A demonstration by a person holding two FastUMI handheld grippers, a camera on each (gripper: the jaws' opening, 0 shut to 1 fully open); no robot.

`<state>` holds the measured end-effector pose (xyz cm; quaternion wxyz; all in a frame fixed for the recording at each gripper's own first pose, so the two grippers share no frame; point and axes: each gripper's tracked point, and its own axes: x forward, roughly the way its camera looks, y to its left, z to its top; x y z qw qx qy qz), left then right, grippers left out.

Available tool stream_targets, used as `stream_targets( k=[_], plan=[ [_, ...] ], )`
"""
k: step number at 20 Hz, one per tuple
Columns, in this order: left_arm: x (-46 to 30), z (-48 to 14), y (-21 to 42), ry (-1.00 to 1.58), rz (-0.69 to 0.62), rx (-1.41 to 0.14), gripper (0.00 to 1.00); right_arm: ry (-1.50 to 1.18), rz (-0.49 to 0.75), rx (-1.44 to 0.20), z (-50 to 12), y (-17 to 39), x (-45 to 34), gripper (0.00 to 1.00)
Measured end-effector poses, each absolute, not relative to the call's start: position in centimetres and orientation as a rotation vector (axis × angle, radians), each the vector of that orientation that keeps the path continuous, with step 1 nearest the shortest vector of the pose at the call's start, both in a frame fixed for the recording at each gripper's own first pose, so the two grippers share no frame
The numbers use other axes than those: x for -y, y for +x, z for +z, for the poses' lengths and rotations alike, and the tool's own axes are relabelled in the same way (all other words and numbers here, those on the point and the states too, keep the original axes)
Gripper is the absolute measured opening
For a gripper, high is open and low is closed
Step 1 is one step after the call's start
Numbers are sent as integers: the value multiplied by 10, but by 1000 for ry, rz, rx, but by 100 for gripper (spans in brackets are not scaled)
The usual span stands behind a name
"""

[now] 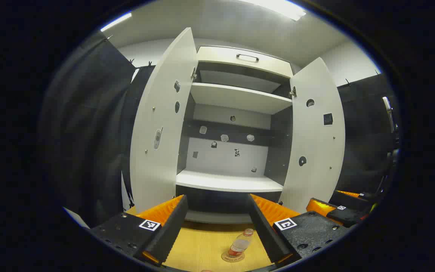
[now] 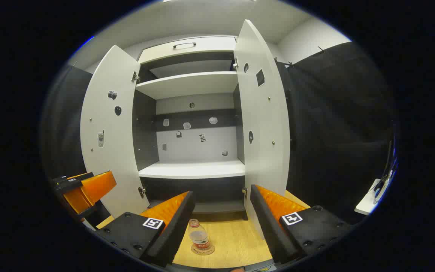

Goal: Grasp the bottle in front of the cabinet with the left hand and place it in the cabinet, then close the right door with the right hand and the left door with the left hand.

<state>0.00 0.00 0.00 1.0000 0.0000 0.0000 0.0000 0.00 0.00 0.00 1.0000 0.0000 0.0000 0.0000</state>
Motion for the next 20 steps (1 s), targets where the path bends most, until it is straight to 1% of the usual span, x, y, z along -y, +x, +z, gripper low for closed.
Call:
stream_targets(
  k=[6, 7, 8, 14, 20],
  plan=[
    [2, 8, -5, 11, -12, 17, 94, -75, -34, 55, 17, -13, 4, 97],
    [3, 6, -6, 10, -18, 15, 94, -81, -34, 61, 19, -15, 3, 93],
    [4, 6, -6, 8, -20, 11, 94, -85, -33, 63, 19, -16, 4, 97],
    [10, 1, -6, -3, -29, -2, 94, -94, -45, 51, 16, -18, 11, 97],
    [16, -17, -3, 4, -38, -54, 94, -119, -54, 31, 9, -17, 16, 98]
  ],
)
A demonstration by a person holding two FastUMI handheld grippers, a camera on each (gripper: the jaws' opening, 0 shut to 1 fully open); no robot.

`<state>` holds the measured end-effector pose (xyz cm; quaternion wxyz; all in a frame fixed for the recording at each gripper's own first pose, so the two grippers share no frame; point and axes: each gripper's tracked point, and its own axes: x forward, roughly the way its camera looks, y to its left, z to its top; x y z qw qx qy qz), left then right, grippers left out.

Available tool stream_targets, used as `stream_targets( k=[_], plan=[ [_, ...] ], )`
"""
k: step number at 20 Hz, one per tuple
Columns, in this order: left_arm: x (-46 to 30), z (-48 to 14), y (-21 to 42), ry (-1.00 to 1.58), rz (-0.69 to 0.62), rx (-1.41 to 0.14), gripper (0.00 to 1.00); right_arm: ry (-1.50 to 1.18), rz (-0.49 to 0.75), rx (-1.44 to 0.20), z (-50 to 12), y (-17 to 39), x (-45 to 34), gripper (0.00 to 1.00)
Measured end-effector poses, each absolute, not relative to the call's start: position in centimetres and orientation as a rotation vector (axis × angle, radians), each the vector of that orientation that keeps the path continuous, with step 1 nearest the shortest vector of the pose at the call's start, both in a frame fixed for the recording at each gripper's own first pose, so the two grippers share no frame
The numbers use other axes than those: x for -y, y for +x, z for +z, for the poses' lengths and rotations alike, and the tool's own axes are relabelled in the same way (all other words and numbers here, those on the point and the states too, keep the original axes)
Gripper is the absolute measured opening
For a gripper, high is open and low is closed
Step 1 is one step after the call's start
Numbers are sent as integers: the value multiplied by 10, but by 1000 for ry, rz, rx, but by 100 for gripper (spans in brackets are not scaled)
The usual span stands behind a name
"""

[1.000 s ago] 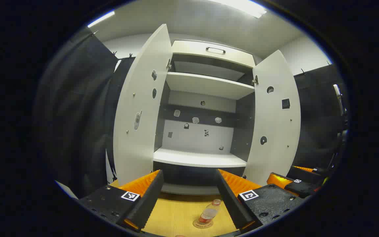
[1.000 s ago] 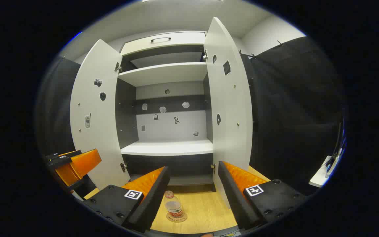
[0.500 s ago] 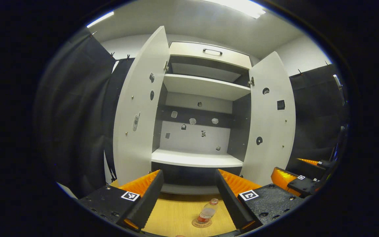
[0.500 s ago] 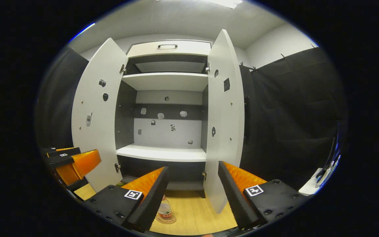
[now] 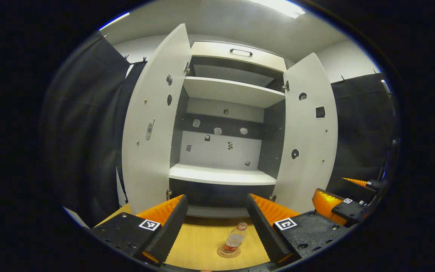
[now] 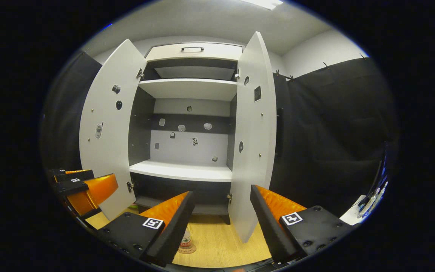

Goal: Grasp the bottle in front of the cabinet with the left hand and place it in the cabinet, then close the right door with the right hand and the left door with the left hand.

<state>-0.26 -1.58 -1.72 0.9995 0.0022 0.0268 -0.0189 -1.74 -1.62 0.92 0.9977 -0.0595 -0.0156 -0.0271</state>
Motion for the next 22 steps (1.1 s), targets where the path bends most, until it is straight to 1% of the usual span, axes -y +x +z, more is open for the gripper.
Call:
stream_targets(
  k=[4, 7, 11, 14, 18, 22],
  plan=[
    [21, -26, 0, -18, -43, -65, 94, -112, -61, 18, 6, -15, 22, 98],
    [32, -47, 3, -23, -67, -100, 95, -113, -72, 14, 5, -15, 28, 98],
    [43, -95, 8, 3, -78, -181, 94, -115, -81, -1, 2, -13, 34, 98],
    [54, -122, 14, -22, -108, -213, 95, -114, -92, -25, -5, -14, 43, 98],
    [69, -166, 20, 26, -149, -268, 95, -110, -112, -41, -7, -14, 59, 98],
    [82, -217, 28, 32, -168, -354, 95, -115, -120, -48, -6, -15, 73, 98]
  ],
)
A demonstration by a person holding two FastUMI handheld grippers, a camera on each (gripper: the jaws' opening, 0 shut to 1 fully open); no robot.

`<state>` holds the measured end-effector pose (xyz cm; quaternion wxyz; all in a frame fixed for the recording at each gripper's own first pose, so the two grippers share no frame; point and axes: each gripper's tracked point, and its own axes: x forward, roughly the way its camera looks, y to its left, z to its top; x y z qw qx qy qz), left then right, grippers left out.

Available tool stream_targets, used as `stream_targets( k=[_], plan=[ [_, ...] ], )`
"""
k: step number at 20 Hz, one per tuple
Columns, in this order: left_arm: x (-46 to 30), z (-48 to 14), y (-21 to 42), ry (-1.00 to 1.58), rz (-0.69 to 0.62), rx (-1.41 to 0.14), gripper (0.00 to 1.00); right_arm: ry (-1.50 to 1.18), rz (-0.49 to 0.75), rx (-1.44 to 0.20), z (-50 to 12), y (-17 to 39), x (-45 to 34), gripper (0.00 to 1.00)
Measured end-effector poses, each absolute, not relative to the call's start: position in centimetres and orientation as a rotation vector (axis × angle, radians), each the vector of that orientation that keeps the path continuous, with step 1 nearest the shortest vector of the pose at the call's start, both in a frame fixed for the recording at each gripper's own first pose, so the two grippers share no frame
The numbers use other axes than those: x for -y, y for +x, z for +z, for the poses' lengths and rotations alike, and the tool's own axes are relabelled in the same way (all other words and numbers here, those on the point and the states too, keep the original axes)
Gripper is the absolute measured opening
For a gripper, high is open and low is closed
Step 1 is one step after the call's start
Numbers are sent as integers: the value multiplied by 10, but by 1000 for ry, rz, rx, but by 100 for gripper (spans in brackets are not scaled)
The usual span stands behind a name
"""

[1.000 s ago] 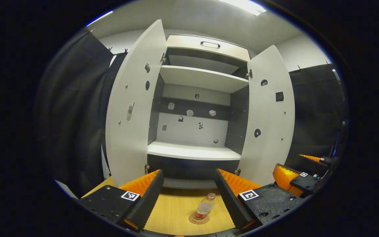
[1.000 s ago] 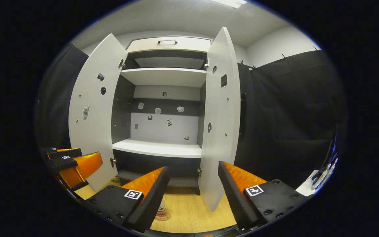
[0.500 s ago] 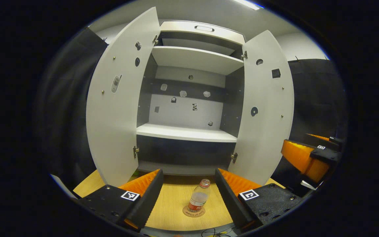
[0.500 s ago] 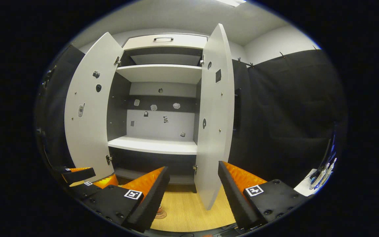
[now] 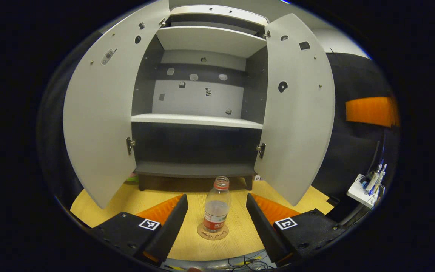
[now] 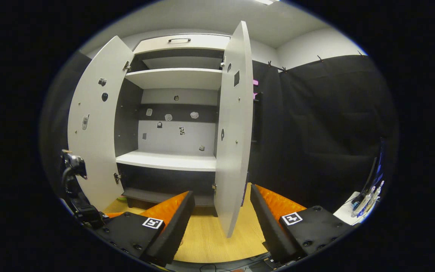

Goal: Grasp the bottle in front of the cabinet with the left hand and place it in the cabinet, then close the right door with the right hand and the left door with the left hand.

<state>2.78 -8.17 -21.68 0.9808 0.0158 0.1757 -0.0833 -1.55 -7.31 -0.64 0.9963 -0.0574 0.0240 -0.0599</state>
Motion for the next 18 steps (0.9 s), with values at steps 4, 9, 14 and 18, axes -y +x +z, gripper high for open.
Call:
stream_targets(
  k=[4, 9, 14, 18],
  plan=[
    [89, -268, 37, 25, -163, -436, 95, -117, -130, -58, -6, -16, 89, 98],
    [83, -322, 54, 15, -113, -525, 96, -117, -144, -87, -11, -13, 112, 98],
    [81, -362, 73, 24, -77, -563, 96, -131, -147, -113, -12, -11, 129, 98],
    [77, -389, 83, 21, -37, -610, 95, -160, -142, -125, -13, -6, 138, 98]
  ],
)
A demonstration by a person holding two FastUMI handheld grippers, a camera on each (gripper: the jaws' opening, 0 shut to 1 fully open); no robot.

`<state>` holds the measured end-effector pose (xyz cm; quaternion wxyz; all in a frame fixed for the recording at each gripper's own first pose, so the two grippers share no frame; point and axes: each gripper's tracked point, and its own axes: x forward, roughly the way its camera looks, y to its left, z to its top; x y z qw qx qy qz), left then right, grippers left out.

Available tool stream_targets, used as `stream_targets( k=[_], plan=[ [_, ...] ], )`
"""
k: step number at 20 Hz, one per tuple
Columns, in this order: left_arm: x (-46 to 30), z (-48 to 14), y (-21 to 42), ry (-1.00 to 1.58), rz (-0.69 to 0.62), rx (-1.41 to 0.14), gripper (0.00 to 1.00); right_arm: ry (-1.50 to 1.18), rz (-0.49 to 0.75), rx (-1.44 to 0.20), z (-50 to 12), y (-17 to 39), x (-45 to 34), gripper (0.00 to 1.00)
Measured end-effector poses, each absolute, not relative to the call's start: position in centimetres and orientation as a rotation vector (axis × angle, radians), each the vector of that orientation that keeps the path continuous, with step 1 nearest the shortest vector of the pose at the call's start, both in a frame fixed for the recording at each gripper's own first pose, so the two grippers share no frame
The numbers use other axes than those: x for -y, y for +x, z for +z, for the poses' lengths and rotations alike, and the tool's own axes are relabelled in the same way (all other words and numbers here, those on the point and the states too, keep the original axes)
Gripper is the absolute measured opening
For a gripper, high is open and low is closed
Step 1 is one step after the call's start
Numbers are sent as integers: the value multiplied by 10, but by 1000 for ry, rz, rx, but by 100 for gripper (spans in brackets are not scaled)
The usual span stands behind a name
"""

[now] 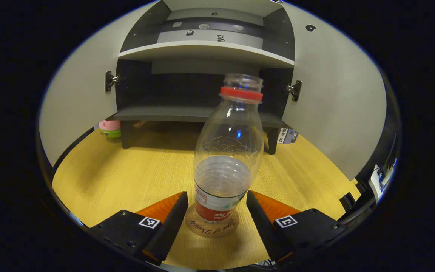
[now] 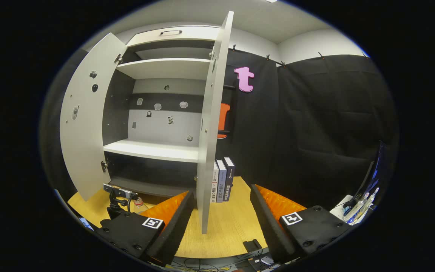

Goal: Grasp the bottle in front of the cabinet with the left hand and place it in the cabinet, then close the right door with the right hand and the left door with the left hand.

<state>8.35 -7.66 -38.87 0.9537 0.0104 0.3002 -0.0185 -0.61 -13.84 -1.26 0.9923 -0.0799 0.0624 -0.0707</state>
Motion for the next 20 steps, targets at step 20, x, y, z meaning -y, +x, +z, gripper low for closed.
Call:
stream_targets(
  k=[20],
  plan=[
    [105, -235, 116, 41, -227, -614, 75, -14, -7, -179, -35, 21, 132, 98]
  ],
)
